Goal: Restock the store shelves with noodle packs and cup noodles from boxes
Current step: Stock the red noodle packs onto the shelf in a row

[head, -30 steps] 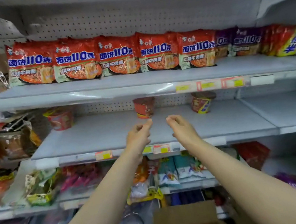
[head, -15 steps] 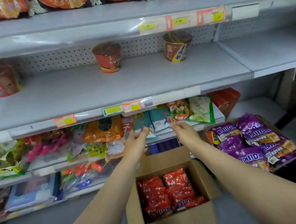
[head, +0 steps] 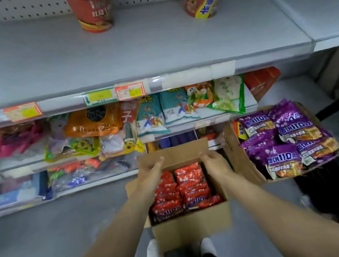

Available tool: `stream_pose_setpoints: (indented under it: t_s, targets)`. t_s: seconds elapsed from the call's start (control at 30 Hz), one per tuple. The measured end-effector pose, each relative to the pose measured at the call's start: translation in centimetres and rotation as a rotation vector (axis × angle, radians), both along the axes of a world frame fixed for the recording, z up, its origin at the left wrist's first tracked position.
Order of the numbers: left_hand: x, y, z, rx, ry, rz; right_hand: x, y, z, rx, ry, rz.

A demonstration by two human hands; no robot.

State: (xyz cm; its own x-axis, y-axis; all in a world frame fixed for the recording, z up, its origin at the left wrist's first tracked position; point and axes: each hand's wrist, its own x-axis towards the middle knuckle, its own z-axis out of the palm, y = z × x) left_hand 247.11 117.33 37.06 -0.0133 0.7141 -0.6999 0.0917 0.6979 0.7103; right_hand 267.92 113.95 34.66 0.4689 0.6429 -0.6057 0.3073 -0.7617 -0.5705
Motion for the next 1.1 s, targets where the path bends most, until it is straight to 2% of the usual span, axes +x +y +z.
stream_pose_setpoints:
  t_s: [0.07,0.23,0.37,0.53,0.73,1.0,1.1]
  targets:
    - [0.2,-0.6,-2.0,-0.014,0.018,0.015,-0.8,-0.1,1.1,-0.009,0.058,0.046]
    - [1.2,-2.4,-7.0,-0.051,0.027,0.088,0.3,0.0,-1.8,-0.074,0.056,0.186]
    - [0.8,-6.0,-10.8,-0.153,0.000,0.147,0.6,-1.6,-6.4,-0.135,0.122,0.233]
    - [-0.2,-8.6,-16.1,-0.205,0.064,0.201,0.5,-2.7,-12.9,-0.196,0.188,0.270]
    - [-1.7,-9.0,-24.4,-0.256,0.091,0.249,-0.9,-2.9,-22.0,-0.264,0.166,0.357]
    - [-2.4,-8.3,-37.3,-0.285,0.139,0.200,-3.0,-3.3,-34.1,-0.382,0.141,0.420]
    - [-2.8,-8.6,-42.0,-0.296,0.096,0.100,-3.2,-3.2,-37.8,-0.403,0.139,0.426]
